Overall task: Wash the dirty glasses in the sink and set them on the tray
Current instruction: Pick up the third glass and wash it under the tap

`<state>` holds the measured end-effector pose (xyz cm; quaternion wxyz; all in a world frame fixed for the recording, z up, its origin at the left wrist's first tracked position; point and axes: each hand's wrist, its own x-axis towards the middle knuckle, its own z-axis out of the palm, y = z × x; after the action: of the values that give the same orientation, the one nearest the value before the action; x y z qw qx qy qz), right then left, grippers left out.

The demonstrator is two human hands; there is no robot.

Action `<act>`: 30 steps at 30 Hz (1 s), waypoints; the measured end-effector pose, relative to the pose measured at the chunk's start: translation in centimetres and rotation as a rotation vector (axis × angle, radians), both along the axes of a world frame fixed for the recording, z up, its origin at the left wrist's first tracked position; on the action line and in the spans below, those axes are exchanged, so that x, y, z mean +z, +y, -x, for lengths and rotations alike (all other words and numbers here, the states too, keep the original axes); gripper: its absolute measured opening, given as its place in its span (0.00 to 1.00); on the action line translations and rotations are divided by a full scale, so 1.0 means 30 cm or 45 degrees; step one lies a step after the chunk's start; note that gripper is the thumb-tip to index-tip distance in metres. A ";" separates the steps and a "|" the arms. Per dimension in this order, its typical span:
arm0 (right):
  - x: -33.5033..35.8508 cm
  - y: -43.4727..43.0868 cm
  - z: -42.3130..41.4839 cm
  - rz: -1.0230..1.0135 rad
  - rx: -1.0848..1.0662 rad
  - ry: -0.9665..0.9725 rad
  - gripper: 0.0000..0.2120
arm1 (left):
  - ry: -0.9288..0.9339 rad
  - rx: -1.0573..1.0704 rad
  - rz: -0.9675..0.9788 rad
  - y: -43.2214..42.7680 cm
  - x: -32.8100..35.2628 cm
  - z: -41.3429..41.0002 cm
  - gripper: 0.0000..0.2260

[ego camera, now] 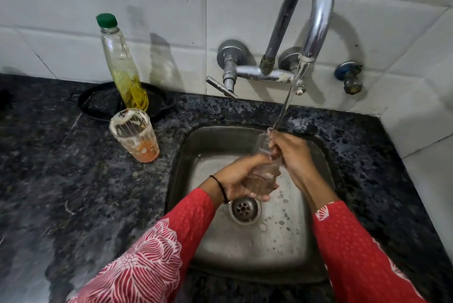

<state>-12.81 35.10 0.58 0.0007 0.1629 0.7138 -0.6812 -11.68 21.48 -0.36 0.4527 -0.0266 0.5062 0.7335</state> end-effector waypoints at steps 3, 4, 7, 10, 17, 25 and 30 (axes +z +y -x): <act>0.005 -0.015 0.013 -0.223 0.095 -0.018 0.13 | 0.628 0.042 0.515 0.031 -0.041 0.006 0.20; 0.006 -0.020 0.011 -0.196 0.073 -0.004 0.12 | 0.640 0.071 0.500 0.032 -0.037 0.006 0.21; 0.017 -0.021 0.003 0.183 -0.086 0.025 0.13 | 0.159 0.048 -0.056 0.004 0.021 0.002 0.06; 0.021 -0.021 -0.007 0.345 -0.081 -0.002 0.13 | -0.243 0.020 -0.424 -0.022 0.015 0.000 0.10; -0.002 -0.023 0.000 -0.209 0.065 0.029 0.14 | 0.529 0.041 0.226 -0.001 -0.016 0.006 0.12; 0.005 -0.012 0.000 -0.204 0.087 -0.064 0.15 | 0.133 -0.045 0.108 -0.002 -0.017 0.014 0.13; 0.013 -0.031 -0.009 -0.226 0.035 -0.051 0.10 | 0.690 -0.007 0.345 0.014 -0.036 0.032 0.32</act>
<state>-12.53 34.18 0.96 0.0099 0.1660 0.7735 -0.6116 -12.65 21.89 -1.45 0.2953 0.1112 0.7019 0.6385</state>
